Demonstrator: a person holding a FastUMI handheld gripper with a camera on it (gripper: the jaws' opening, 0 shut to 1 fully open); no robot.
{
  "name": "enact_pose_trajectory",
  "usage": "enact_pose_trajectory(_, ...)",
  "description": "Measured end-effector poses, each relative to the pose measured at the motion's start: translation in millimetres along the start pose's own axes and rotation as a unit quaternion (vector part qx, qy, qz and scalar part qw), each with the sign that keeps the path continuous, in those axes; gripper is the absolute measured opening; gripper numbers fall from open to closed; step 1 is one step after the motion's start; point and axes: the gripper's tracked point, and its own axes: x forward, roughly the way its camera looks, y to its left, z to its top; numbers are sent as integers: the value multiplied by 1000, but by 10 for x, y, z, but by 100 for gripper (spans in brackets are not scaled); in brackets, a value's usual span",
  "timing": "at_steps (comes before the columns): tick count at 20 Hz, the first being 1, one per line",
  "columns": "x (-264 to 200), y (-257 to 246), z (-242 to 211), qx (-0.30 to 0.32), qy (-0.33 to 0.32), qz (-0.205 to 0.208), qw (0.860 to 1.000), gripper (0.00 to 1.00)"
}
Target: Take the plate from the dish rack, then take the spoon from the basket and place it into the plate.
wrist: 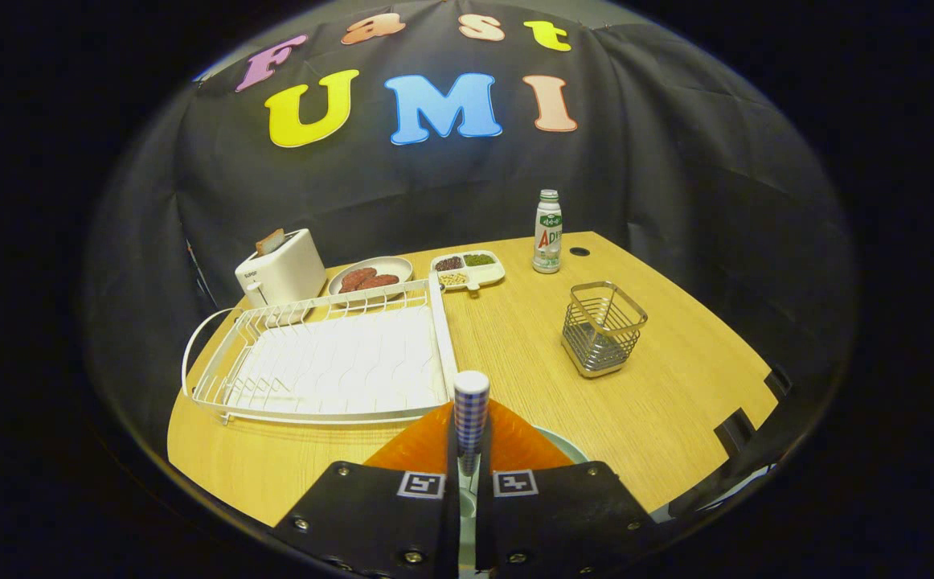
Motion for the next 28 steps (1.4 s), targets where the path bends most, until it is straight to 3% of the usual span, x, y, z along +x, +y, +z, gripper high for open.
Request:
enact_pose_trajectory(9,3,-95,-97,18,11,-5,1000,13)
enact_pose_trajectory(12,12,-175,-49,32,10,-14,999,26)
enact_pose_trajectory(14,9,-224,-13,39,8,-20,999,29)
enact_pose_trajectory(21,67,-266,117,38,0,-21,999,29)
enact_pose_trajectory(28,-71,-273,886,9,-78,-15,997,29)
